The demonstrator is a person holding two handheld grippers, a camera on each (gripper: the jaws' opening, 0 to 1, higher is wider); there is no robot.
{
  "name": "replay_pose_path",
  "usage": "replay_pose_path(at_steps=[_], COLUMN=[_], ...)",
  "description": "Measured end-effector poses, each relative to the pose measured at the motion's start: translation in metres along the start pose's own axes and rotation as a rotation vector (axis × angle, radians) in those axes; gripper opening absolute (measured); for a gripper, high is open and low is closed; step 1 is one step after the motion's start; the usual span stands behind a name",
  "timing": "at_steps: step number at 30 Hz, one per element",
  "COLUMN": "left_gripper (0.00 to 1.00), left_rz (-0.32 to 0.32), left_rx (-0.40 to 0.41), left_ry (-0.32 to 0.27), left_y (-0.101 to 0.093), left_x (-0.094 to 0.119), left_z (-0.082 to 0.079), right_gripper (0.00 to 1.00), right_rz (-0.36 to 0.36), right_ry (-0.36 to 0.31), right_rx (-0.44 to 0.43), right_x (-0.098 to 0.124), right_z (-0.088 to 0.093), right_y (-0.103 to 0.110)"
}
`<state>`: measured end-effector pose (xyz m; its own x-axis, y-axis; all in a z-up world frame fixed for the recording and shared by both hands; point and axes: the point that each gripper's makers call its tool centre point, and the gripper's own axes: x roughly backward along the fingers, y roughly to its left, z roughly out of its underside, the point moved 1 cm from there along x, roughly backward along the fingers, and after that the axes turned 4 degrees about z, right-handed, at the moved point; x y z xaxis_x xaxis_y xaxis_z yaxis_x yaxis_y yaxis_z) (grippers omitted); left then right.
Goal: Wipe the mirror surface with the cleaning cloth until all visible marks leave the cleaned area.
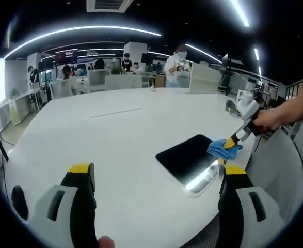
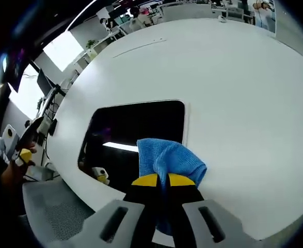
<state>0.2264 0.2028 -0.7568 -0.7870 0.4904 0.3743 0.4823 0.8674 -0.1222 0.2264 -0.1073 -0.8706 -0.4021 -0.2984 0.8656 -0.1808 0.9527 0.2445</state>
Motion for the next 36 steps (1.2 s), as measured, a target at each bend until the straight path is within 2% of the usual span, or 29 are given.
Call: replay_pose_path(at_steps=[10, 16, 24, 29, 31, 36], left_gripper=[0.99, 0.99, 0.99, 0.99, 0.99, 0.99], left_rz=[0.01, 0.011, -0.002, 0.012, 0.019, 0.014], left_rx=[-0.017, -0.018, -0.003, -0.002, -0.022, -0.002], left_ry=[-0.008, 0.004, -0.011, 0.001, 0.023, 0.022], left_y=[-0.017, -0.011, -0.008, -0.011, -0.012, -0.012], left_x=[0.005, 0.008, 0.014, 0.015, 0.014, 0.007], left_z=[-0.009, -0.004, -0.005, -0.001, 0.006, 0.012], right_gripper=[0.0, 0.0, 0.0, 0.0, 0.0, 0.0], right_rz=[-0.004, -0.01, 0.002, -0.006, -0.009, -0.015], right_ry=[0.019, 0.004, 0.01, 0.015, 0.016, 0.019], right_rx=[-0.013, -0.039, -0.012, -0.028, -0.034, -0.036], right_x=[0.005, 0.005, 0.004, 0.003, 0.003, 0.003], right_z=[0.012, 0.013, 0.011, 0.012, 0.011, 0.011], right_y=[0.005, 0.005, 0.005, 0.007, 0.009, 0.01])
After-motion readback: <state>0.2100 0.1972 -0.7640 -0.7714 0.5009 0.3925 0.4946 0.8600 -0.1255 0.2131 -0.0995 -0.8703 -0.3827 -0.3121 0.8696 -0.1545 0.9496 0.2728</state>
